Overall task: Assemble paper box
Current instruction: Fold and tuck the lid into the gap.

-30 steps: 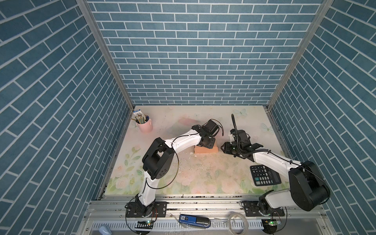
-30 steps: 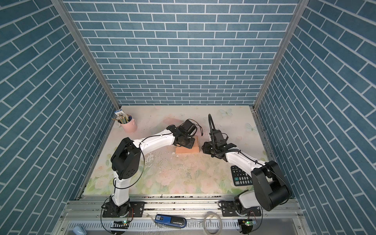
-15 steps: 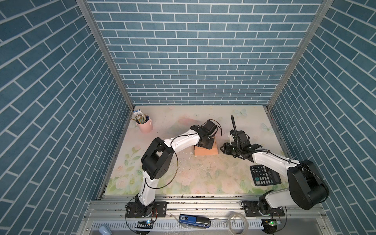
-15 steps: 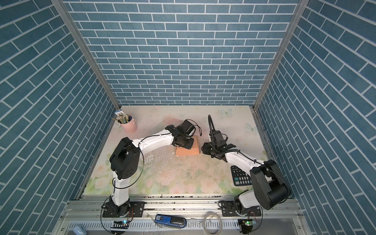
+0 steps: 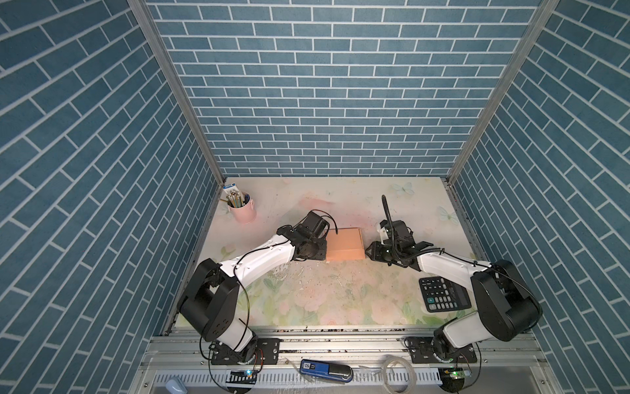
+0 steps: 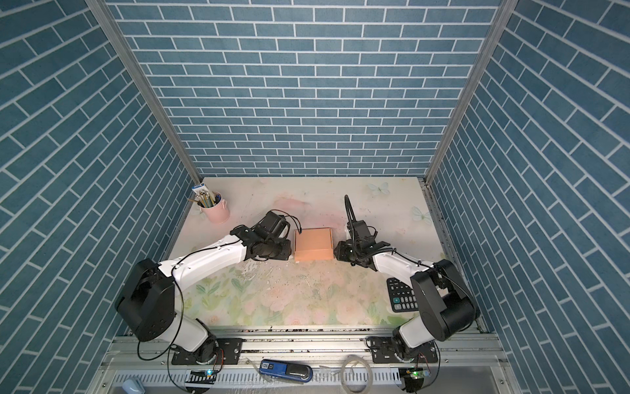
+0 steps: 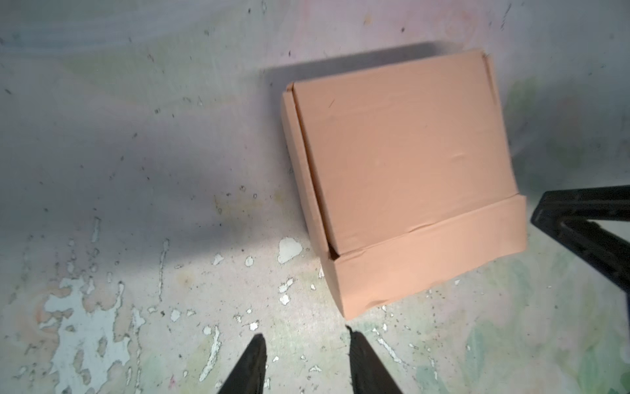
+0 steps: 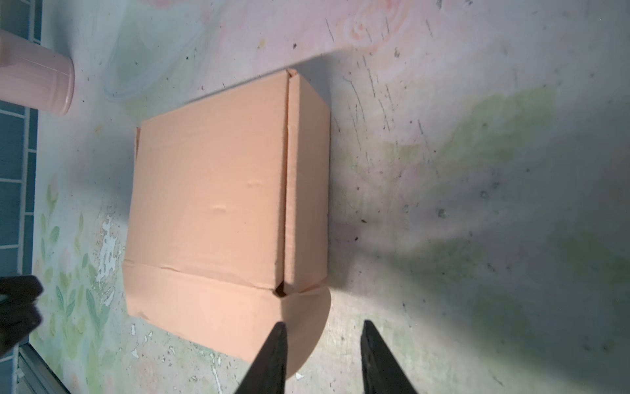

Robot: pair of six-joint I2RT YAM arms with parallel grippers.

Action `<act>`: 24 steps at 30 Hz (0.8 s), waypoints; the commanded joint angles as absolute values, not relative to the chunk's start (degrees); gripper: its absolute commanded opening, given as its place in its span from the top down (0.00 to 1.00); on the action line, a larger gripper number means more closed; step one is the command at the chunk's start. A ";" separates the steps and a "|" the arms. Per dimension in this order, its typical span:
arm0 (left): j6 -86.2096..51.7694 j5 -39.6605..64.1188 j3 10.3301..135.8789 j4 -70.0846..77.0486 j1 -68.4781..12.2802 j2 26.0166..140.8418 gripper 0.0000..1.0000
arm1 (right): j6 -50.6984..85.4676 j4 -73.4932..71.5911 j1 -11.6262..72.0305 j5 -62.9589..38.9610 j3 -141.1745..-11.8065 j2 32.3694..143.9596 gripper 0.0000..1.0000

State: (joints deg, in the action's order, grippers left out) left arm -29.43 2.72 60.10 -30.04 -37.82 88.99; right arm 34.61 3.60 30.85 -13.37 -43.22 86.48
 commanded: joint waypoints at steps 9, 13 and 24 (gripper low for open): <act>-31.51 6.83 60.06 -23.04 -37.79 93.94 0.58 | 36.49 2.02 33.30 -13.27 -45.87 88.34 0.64; -31.77 7.97 60.38 -21.61 -37.90 95.49 0.58 | 37.86 0.65 33.64 -13.62 -45.77 88.49 0.66; -31.76 8.85 61.26 -20.27 -38.56 96.24 0.59 | 39.80 -0.88 34.01 -14.24 -45.43 88.85 0.69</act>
